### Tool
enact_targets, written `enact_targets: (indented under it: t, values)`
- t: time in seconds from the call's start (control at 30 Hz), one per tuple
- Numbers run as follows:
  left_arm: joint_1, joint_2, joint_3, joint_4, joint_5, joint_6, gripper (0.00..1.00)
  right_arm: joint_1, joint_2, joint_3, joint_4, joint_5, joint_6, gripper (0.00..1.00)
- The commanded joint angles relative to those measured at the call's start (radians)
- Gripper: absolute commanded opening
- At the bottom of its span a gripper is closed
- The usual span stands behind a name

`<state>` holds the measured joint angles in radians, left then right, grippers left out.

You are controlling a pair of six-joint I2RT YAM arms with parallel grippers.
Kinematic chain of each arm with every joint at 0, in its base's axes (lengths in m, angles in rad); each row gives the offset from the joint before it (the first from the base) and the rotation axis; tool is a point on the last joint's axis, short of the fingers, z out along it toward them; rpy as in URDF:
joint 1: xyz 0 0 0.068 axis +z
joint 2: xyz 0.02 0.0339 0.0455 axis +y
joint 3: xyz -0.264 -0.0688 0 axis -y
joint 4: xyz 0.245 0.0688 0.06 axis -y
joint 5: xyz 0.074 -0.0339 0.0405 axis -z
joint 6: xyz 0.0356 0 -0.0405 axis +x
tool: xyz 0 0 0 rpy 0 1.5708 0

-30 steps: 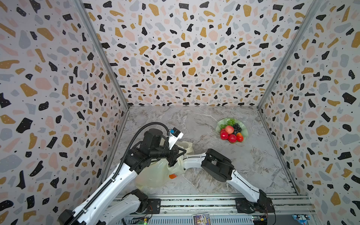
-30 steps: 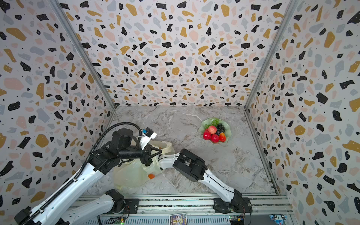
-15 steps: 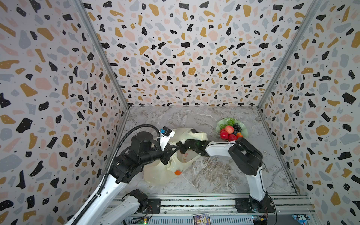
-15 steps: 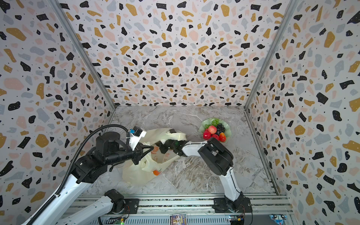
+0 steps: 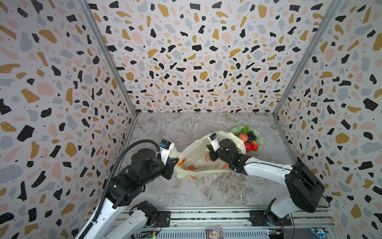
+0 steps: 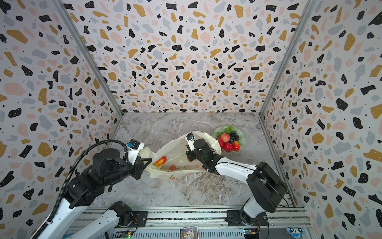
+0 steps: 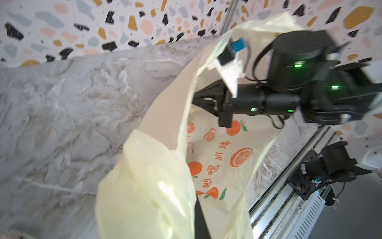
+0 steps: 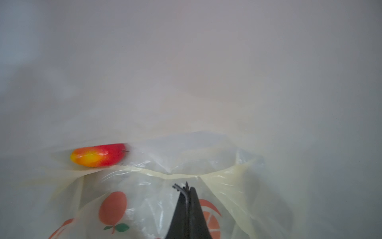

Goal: Take fruits out of the plastic bag
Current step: Adjust the plastic bag at the center of the board.

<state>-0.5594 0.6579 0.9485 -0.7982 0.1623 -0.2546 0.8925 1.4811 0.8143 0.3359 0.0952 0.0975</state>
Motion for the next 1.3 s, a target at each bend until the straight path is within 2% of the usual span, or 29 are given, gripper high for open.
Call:
enact_targets:
  t: [0.0, 0.07, 0.13, 0.17, 0.2, 0.23, 0.37, 0.47, 0.77, 0.97, 1.13, 1.2, 1.27]
  values:
    - [-0.004, -0.064, -0.068, -0.097, -0.054, -0.168, 0.00, 0.173, -0.086, -0.054, -0.013, 0.100, -0.064, 0.00]
    - [-0.003, -0.142, -0.108, -0.102, -0.081, -0.244, 0.00, 0.247, -0.103, -0.102, 0.031, 0.120, -0.065, 0.00]
    - [-0.004, -0.222, -0.133, -0.100, -0.110, -0.288, 0.00, 0.269, -0.096, -0.132, 0.084, 0.073, -0.041, 0.00]
    - [-0.004, -0.261, -0.149, -0.093, -0.120, -0.300, 0.00, 0.271, -0.079, -0.134, 0.103, 0.046, -0.022, 0.07]
    - [-0.003, -0.296, -0.166, -0.090, -0.139, -0.314, 0.00, 0.270, -0.056, -0.124, 0.117, 0.040, -0.001, 0.19]
    - [-0.004, -0.320, -0.179, -0.086, -0.154, -0.322, 0.00, 0.270, -0.027, -0.109, 0.124, 0.037, 0.014, 0.25]
    - [-0.004, -0.351, -0.235, -0.061, -0.144, -0.323, 0.00, 0.270, 0.102, 0.001, 0.132, -0.042, 0.033, 0.35]
    - [-0.004, -0.332, -0.264, -0.029, -0.120, -0.315, 0.00, 0.268, 0.189, 0.047, 0.181, -0.068, 0.098, 0.43]
    - [-0.004, -0.321, -0.293, 0.026, -0.092, -0.275, 0.00, 0.197, 0.441, 0.183, 0.298, -0.117, 0.357, 0.57]
    - [-0.004, -0.326, -0.338, 0.049, -0.060, -0.271, 0.00, 0.185, 0.548, 0.245, 0.397, -0.049, 0.417, 0.66]
    - [-0.003, -0.326, -0.336, 0.037, -0.094, -0.268, 0.00, 0.183, 0.569, 0.251, 0.443, 0.008, 0.419, 0.67]
    - [-0.004, -0.322, -0.310, 0.037, -0.110, -0.267, 0.14, 0.180, 0.560, 0.236, 0.439, 0.029, 0.419, 0.66]
    - [-0.004, -0.323, -0.257, 0.048, -0.152, -0.265, 0.34, 0.176, 0.539, 0.200, 0.465, 0.039, 0.421, 0.65]
